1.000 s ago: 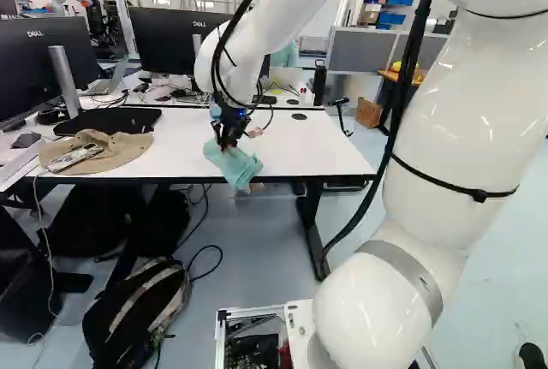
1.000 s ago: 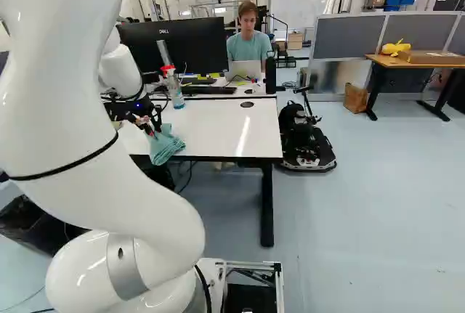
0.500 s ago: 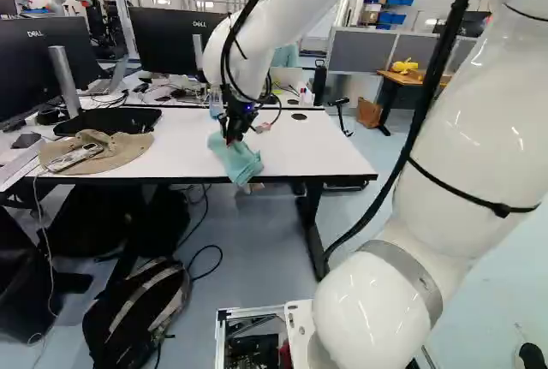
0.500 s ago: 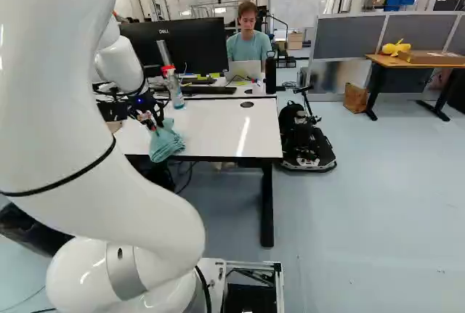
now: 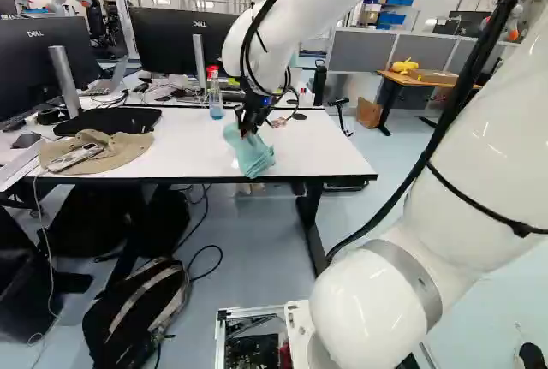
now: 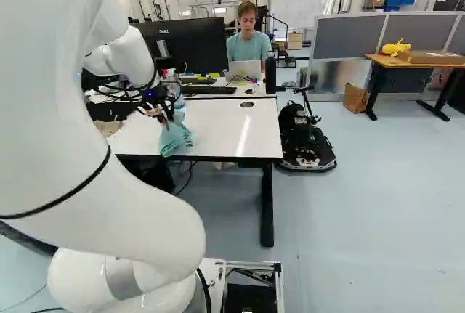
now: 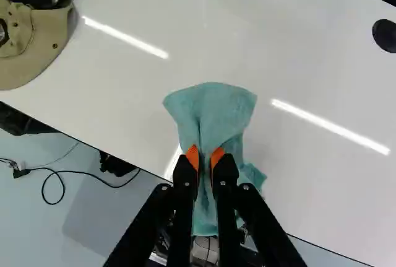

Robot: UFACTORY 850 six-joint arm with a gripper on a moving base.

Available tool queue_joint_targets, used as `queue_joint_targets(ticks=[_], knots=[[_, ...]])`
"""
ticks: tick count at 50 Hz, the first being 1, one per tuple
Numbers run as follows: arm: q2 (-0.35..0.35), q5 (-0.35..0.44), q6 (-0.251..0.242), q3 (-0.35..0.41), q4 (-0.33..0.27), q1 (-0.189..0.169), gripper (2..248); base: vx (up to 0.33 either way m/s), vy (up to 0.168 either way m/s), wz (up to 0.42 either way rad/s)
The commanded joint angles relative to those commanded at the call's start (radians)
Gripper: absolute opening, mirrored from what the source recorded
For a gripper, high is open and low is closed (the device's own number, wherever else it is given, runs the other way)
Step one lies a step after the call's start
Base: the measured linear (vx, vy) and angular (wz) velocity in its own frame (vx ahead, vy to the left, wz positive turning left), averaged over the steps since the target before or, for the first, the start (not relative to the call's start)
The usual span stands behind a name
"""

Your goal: Clean the table with the green towel

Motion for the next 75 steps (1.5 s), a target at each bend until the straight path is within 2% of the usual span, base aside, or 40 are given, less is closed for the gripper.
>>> queue_joint_targets(ticks=[25,75], knots=[[-0.008,0.0,0.0,-0.007,0.0,-0.105,42,0.0,0.0,0.0],[-0.09,0.0,0.0,-0.089,0.0,-0.306,42,0.0,0.0,0.0]])
